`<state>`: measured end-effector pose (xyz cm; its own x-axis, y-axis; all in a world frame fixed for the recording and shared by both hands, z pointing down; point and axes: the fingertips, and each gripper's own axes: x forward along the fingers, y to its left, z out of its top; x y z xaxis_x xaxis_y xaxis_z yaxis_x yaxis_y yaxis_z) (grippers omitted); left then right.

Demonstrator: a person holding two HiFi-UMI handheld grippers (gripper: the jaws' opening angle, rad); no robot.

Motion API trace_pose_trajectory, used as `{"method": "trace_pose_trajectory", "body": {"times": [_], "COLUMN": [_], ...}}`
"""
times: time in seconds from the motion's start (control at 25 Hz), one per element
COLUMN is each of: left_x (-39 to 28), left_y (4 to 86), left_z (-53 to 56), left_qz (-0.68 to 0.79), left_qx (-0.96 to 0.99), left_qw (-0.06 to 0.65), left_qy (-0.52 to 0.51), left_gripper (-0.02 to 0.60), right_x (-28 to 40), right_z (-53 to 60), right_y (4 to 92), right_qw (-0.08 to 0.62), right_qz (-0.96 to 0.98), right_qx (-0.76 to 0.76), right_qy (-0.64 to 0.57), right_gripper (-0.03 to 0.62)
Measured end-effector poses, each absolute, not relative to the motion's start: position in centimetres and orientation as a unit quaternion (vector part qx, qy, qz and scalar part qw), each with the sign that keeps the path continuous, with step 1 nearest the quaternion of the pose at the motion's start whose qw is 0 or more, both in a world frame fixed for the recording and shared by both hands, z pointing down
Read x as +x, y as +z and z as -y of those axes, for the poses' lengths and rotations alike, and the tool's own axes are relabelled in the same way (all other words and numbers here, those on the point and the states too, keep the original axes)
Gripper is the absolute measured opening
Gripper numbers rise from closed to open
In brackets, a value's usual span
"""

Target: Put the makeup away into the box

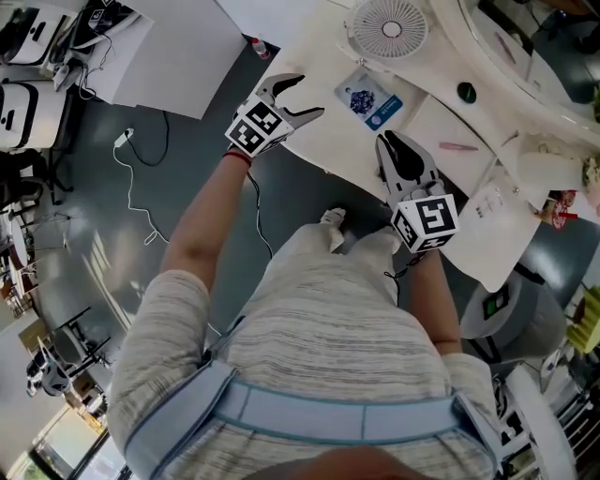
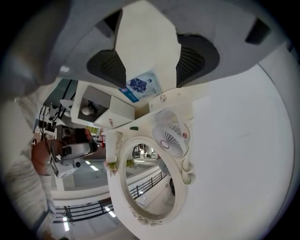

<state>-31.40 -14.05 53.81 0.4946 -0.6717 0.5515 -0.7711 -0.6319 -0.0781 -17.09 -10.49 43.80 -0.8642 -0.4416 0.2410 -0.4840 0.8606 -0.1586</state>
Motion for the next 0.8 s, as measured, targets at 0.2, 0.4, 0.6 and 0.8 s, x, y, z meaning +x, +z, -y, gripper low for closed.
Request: {"method": "trace_pose_trajectory", "body": {"times": [0.2, 0.4, 0.6, 0.8], "left_x": [-34.2, -35.9, -37.9, -39.1], "left_y": [56.1, 58.4, 61.1, 62.9], "left_z": [15.7, 16.9, 17.9, 19.1], "left_qz": [0.418, 0.413, 0.411, 0.399], "left_qx": [0.839, 0.822, 0.796, 0.782], "left_qw": [0.090, 0.089, 0.091, 0.093], "left_qy": [0.338, 0.380, 0.435, 0.470], "left_gripper": [0.333, 0.334, 0.334, 0.334], "right_x": [-17.7, -18.9, -20.3, -21.8], "right_z": [10.7, 11.2, 12.1, 13.4], "right_y": [44.6, 45.3, 46.1, 47.5], "right_qw": [0.104, 0.112, 0.116, 0.127], "right_qz": [0.959, 0.960, 0.961, 0.959], "right_qx": [0.238, 0.232, 0.226, 0.224], "right_qy": [0.111, 0.110, 0.109, 0.115], "right_gripper": [0.014, 0.014, 0.014, 0.014]}}
